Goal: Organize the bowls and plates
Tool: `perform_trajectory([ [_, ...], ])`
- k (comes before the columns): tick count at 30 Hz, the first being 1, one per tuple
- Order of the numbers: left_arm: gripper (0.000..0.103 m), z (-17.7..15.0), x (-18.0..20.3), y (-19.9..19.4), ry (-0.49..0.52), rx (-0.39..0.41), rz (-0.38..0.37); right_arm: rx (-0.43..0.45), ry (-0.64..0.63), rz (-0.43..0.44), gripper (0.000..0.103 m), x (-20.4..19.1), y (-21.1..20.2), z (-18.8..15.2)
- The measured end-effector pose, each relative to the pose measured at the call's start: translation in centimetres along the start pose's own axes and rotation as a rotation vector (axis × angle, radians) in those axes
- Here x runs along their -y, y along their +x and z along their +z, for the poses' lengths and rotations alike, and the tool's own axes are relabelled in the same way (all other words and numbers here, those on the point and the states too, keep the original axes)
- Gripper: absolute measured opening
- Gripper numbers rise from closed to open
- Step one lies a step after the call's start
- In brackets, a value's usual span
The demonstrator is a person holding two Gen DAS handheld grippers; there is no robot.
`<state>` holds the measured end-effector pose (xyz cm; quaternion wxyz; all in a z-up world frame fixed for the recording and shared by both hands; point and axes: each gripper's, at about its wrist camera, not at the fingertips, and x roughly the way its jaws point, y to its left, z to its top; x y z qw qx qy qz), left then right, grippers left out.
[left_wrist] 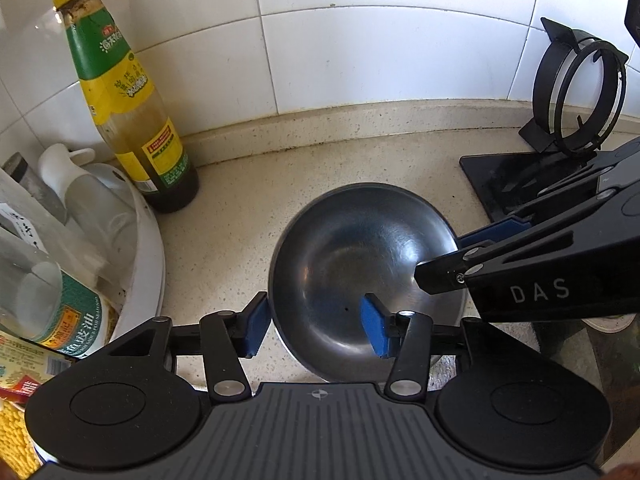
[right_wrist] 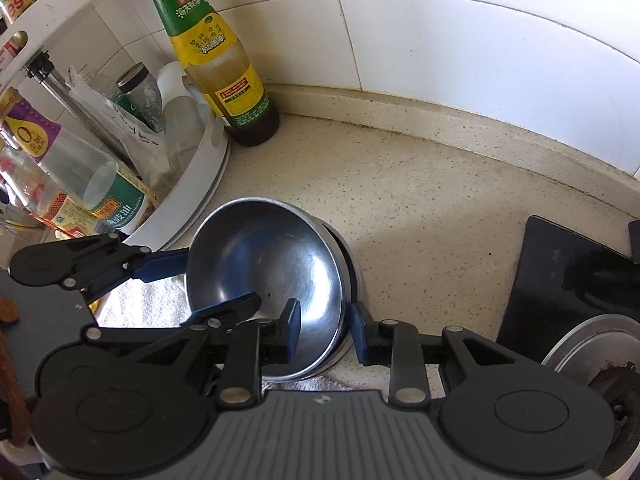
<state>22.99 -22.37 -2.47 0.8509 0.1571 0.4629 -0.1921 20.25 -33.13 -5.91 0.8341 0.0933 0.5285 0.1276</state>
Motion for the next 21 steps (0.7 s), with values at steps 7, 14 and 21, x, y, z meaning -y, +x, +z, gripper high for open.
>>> perform_trajectory([
  [7,0.057,0.06,-0.08,-0.13,0.001,0.006,0.004,0.005,-0.004,-0.002,0.033,-0.18,-0.06,0.02],
  [14,0.058,0.0,0.05,-0.35,0.004,0.009,0.007,-0.003,-0.019,0.013,0.038,-0.36,-0.29,-0.02],
  [21,0.057,-0.06,0.36,-0.98,0.023,0.026,0.031,0.021,-0.049,-0.017,0.039,-0.96,-0.2,-0.01],
])
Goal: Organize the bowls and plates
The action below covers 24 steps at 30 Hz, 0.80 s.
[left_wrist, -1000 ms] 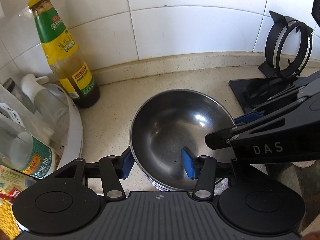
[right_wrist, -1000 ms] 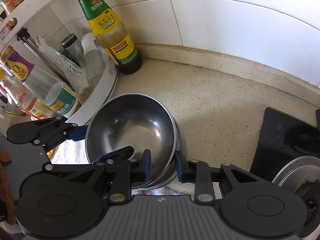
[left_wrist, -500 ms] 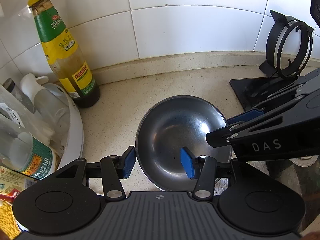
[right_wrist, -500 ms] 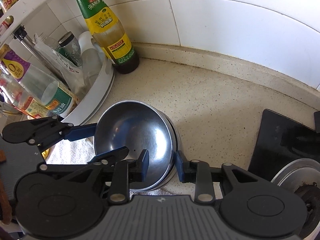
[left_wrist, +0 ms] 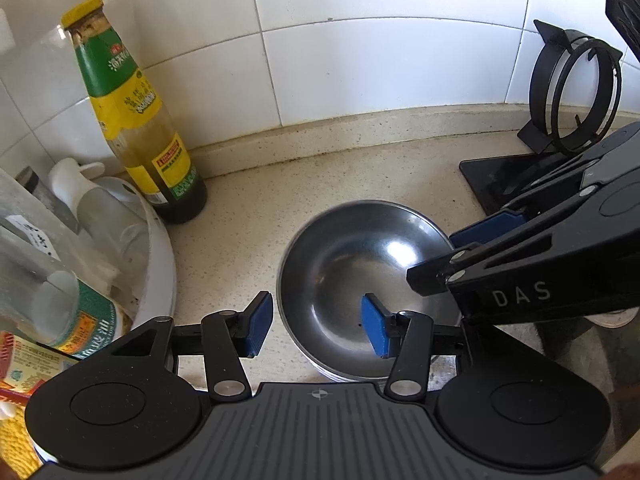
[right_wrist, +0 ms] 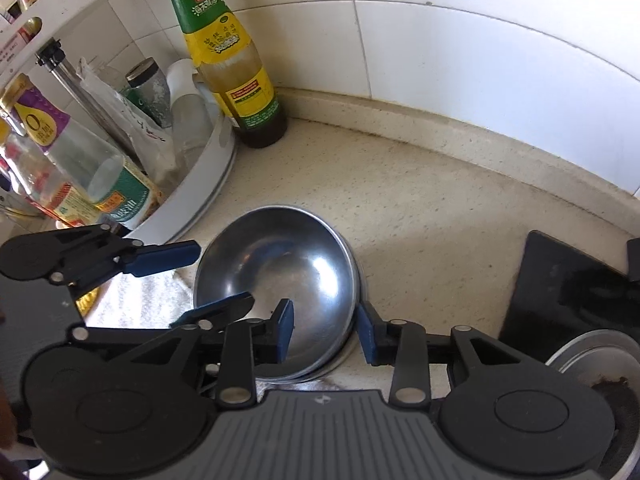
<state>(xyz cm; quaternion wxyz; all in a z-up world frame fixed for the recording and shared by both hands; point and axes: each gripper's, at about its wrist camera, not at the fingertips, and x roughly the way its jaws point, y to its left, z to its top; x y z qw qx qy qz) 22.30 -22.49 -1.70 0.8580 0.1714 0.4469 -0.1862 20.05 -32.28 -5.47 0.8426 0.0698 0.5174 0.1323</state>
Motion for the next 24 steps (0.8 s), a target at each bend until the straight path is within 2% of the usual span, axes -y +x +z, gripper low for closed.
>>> perform_trajectory([
  [4,0.06,0.0,0.16,-0.12,0.007,-0.001,-0.012,-0.006,-0.014,-0.002,0.046,-0.38,0.08,0.07],
  [12,0.061,-0.15,0.14,0.05,0.019,-0.002,-0.023,-0.025,-0.005,0.003,0.045,0.1,0.42,-0.06],
  [19,0.061,-0.25,0.41,-0.35,0.039,0.015,-0.025,0.002,-0.016,0.0,0.045,-0.23,-0.12,0.16],
  [24,0.066,-0.3,0.59,-0.57,0.052,0.03,-0.001,0.011,-0.035,-0.017,0.045,-0.47,-0.18,0.27],
])
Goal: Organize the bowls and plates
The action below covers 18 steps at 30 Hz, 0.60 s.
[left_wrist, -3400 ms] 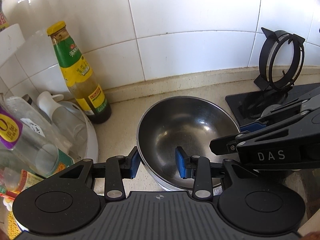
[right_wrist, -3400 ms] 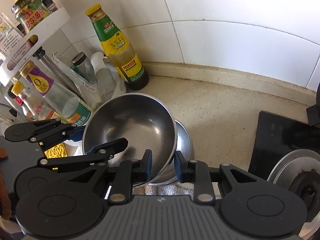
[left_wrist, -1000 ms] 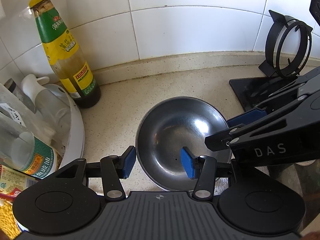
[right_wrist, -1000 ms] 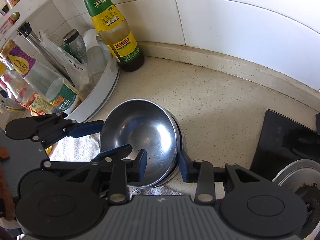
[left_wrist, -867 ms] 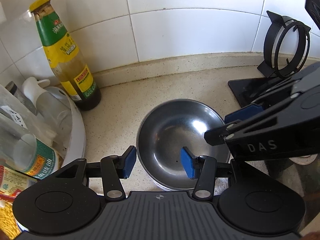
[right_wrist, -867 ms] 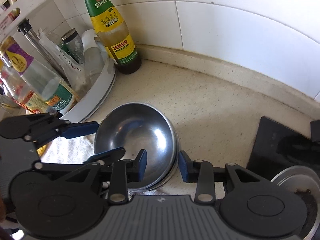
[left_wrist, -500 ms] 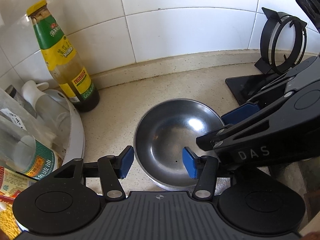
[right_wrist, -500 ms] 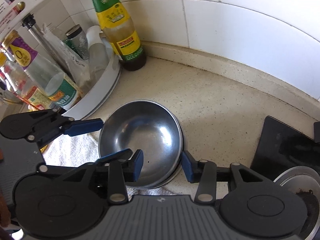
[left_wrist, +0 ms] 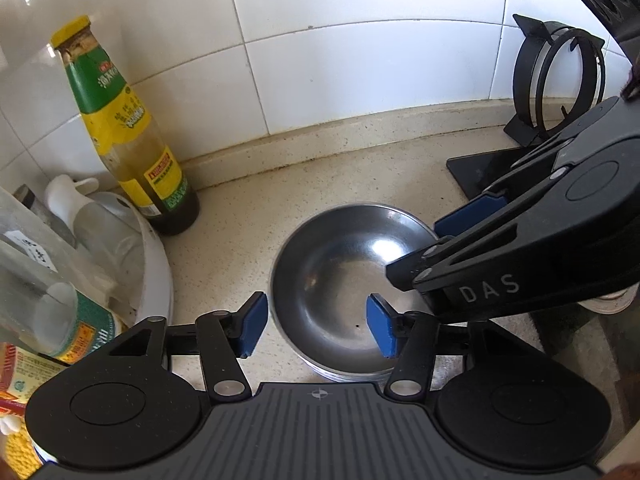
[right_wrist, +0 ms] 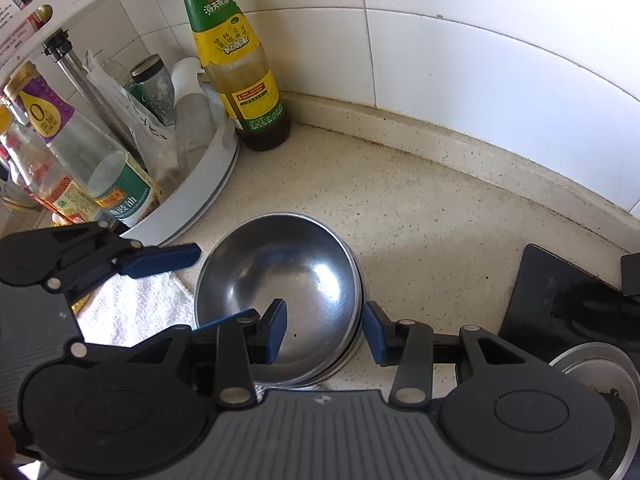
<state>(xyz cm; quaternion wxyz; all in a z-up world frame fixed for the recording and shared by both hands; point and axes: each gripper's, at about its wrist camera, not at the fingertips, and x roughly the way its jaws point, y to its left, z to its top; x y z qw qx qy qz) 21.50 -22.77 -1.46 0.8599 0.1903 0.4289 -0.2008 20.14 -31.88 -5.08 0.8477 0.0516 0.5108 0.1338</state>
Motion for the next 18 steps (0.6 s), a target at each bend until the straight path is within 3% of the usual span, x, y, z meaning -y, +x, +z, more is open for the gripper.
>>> perform_trajectory([
  [2,0.075,0.0,0.0,-0.2,0.001,0.012,0.003,0.007,0.005,-0.003,0.045,0.1,0.0,0.1],
  [7,0.085,-0.1,-0.2,-0.5,0.016,0.027,0.025,0.015,-0.012,-0.008,0.045,0.0,-0.3,0.3],
  [18,0.085,-0.5,-1.0,-0.6,0.012,0.03,0.028,0.024,-0.002,0.021,0.045,0.3,-0.4,0.1],
])
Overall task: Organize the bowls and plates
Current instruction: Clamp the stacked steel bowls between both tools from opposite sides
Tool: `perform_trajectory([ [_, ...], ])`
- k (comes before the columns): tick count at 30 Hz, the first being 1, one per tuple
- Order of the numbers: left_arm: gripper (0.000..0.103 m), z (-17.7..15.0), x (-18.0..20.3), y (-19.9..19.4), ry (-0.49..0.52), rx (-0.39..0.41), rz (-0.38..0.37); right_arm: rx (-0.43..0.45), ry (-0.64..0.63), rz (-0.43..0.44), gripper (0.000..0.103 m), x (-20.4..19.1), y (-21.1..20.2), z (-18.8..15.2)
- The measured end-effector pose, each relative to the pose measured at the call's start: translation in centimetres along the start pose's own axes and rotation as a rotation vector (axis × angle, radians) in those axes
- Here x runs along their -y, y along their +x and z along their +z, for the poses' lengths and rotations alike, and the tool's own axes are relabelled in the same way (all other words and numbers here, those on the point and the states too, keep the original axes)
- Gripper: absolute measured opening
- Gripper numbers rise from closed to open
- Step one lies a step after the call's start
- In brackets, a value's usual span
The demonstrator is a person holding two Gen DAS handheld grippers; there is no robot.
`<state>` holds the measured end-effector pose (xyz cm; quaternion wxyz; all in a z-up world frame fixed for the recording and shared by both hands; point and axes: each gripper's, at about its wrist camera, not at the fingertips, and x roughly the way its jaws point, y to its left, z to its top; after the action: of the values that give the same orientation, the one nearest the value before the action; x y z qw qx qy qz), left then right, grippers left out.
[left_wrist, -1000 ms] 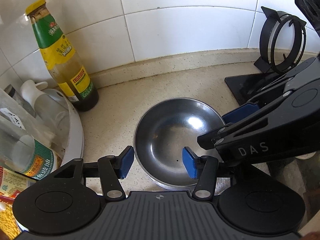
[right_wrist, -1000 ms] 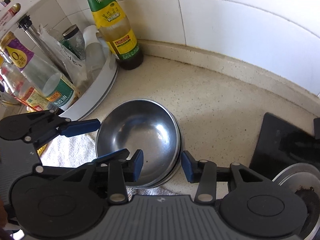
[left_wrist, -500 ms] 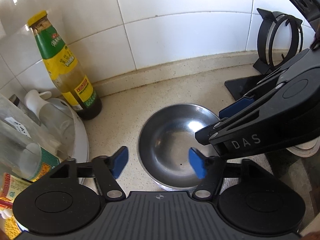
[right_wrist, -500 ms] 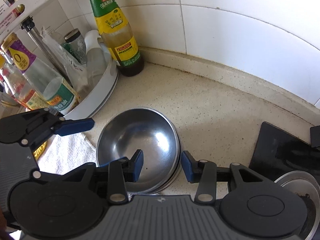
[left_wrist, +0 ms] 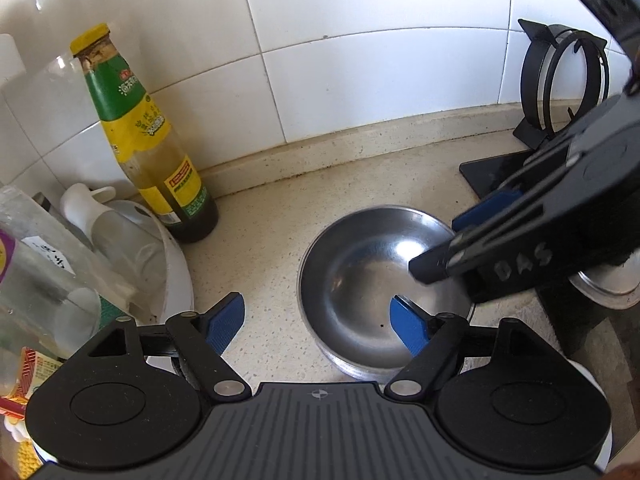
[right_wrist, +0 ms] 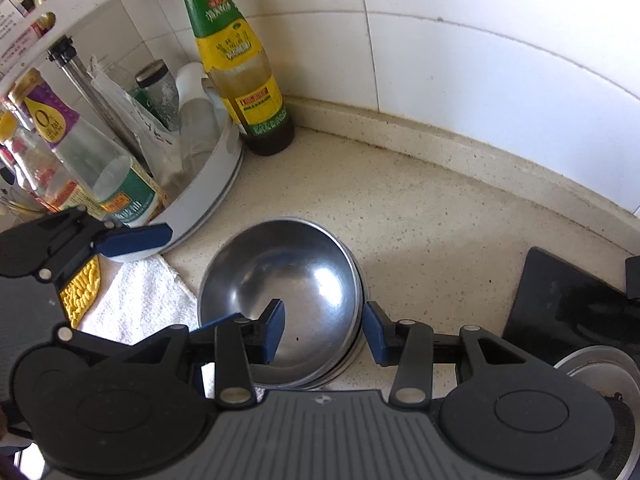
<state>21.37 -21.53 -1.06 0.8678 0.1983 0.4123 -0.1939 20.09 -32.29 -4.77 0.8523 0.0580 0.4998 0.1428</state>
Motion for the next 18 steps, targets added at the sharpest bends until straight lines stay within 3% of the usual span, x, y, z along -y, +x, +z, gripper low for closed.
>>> perform_trajectory([
  [7,0.085,0.7,-0.7,0.0,-0.063,0.019,0.005,0.042,0.013,-0.08,0.045,0.3,1.3,0.8],
  [10,0.086,0.7,-0.8,0.8,-0.065,0.004,0.02,-0.034,-0.001,-0.09,0.045,0.5,2.8,0.4],
  [13,0.078,-0.1,-0.4,2.4,-0.034,-0.066,0.023,-0.092,-0.016,-0.069,0.045,0.5,3.7,-0.3],
  [18,0.077,-0.5,-0.7,3.5,-0.058,-0.125,-0.084,-0.11,-0.007,-0.026,0.046,0.6,4.0,-0.8],
])
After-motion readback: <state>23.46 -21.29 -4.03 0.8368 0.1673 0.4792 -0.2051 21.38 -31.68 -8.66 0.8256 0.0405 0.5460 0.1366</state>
